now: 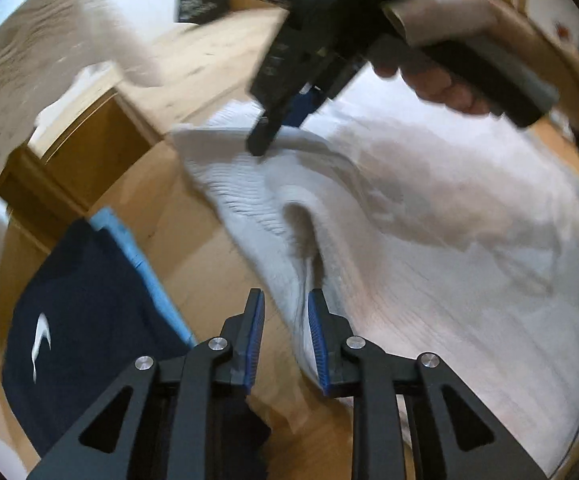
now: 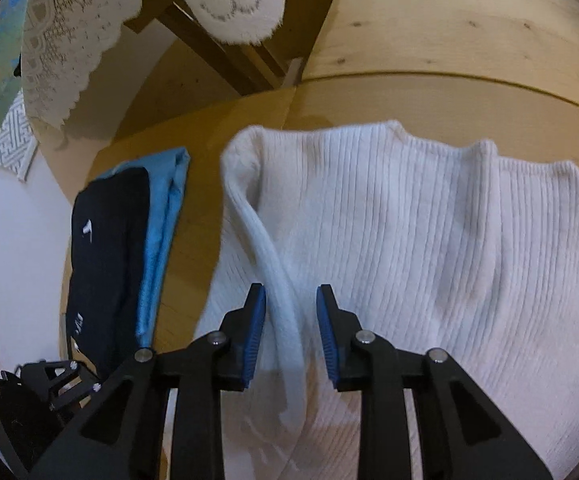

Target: Fold clothes

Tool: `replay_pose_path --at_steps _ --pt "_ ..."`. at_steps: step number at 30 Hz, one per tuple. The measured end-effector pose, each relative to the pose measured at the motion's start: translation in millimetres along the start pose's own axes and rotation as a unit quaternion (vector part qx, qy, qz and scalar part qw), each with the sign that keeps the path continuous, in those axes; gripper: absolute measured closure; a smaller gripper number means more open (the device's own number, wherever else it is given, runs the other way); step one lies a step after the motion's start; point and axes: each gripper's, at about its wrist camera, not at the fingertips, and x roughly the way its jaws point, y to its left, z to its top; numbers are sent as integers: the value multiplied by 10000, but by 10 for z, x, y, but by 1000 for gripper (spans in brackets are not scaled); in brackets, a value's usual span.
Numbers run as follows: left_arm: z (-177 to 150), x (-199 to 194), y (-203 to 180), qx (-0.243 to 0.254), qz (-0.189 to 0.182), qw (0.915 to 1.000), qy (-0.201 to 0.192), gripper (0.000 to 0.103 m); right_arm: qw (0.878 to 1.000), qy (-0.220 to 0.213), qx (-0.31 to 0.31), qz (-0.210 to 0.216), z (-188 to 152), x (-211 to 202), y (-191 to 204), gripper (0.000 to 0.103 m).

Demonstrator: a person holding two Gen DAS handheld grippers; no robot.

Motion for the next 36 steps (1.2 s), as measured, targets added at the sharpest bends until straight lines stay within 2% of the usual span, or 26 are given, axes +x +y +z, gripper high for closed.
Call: replay_pose_path --at_steps 1,5,9,12,15,16,17,21,25,29,33,36 --pt "20 42 -48 128 43 9999 67 80 10000 -2 -21 4 9 26 10 77" --pt "56 42 -146 271 -228 9994 58 80 10000 58 -70 3 34 66 52 77" --pt "245 76 -200 614 121 9980 85 80 9999 98 -69 2 37 89 79 77" --pt "296 125 -181 657 223 9975 116 78 9999 118 -54 11 39 105 94 77" --pt "319 198 -122 501 181 9985 150 80 9999 128 -14 56 24 89 43 77" --pt "303 185 -84 374 159 9991 115 84 9999 124 8 84 18 83 24 77" --pt "283 168 -51 278 160 9994 91 93 9998 119 35 128 26 73 -21 77" --pt "139 13 115 -132 211 9996 -149 94 9993 129 177 293 -14 -58 -314 77" --pt "29 -103 325 -559 97 9980 -290 94 9992 -18 234 310 41 -155 -333 77" --pt "-60 -78 373 -796 97 9966 -204 94 9992 -174 50 348 143 -196 -197 76" --pt "-107 140 420 -808 35 9967 -50 90 9993 -210 -245 195 269 -92 23 75" --pt "-116 191 411 -753 41 9971 -83 89 9991 -133 -387 -101 344 99 149 75"
